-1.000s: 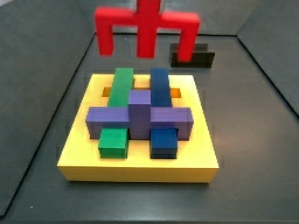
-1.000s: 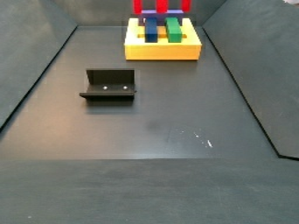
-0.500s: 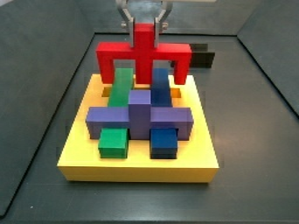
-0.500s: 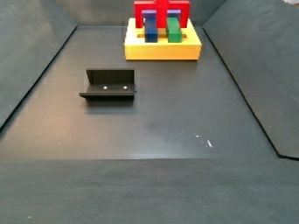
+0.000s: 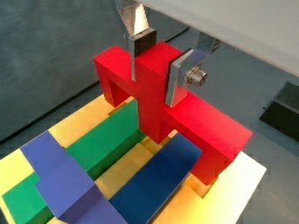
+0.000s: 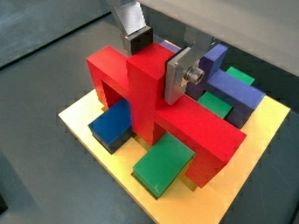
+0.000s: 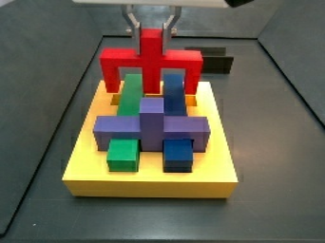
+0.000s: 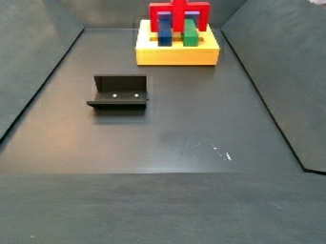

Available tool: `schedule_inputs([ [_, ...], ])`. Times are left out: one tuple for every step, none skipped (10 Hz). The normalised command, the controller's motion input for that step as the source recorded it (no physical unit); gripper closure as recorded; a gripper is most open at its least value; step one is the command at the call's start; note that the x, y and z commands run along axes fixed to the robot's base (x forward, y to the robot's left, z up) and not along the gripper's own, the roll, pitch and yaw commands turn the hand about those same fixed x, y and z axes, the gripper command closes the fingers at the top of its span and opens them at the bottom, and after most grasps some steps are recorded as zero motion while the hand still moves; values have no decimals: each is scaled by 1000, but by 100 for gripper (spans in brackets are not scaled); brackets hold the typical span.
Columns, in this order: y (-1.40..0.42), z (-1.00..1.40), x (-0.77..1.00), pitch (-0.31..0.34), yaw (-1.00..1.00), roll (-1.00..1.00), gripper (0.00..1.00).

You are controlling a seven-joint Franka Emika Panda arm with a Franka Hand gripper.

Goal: Pick up the red object. Move up. Place the red object on the fixture. Regrasp the red object. Move to above the board. Insert the red object.
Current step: Insert the red object.

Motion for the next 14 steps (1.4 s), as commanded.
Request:
schedule_inputs([
  [0, -463, 123, 0, 29, 156, 100],
  [0, -411, 34, 7, 0, 130, 100],
  [0, -311, 0, 0, 0, 81, 100],
  [-26, -197, 0, 0, 0, 21, 100],
  [-280, 0, 34, 0, 0, 84, 100],
  [-289, 0, 0, -50, 0, 70, 100],
  [-109, -171, 0, -99, 0, 0, 100],
  [54, -403, 20, -24, 0, -17, 100],
  [283, -431, 151, 0, 0, -61, 100],
  [320, -423, 283, 13, 0, -101, 100],
  [351, -529, 129, -16, 0, -236, 100],
  [263, -526, 23, -116, 0, -311, 100],
  [0, -531, 0, -153, 0, -260, 100],
  [-140, -629, 0, -167, 0, -53, 100],
])
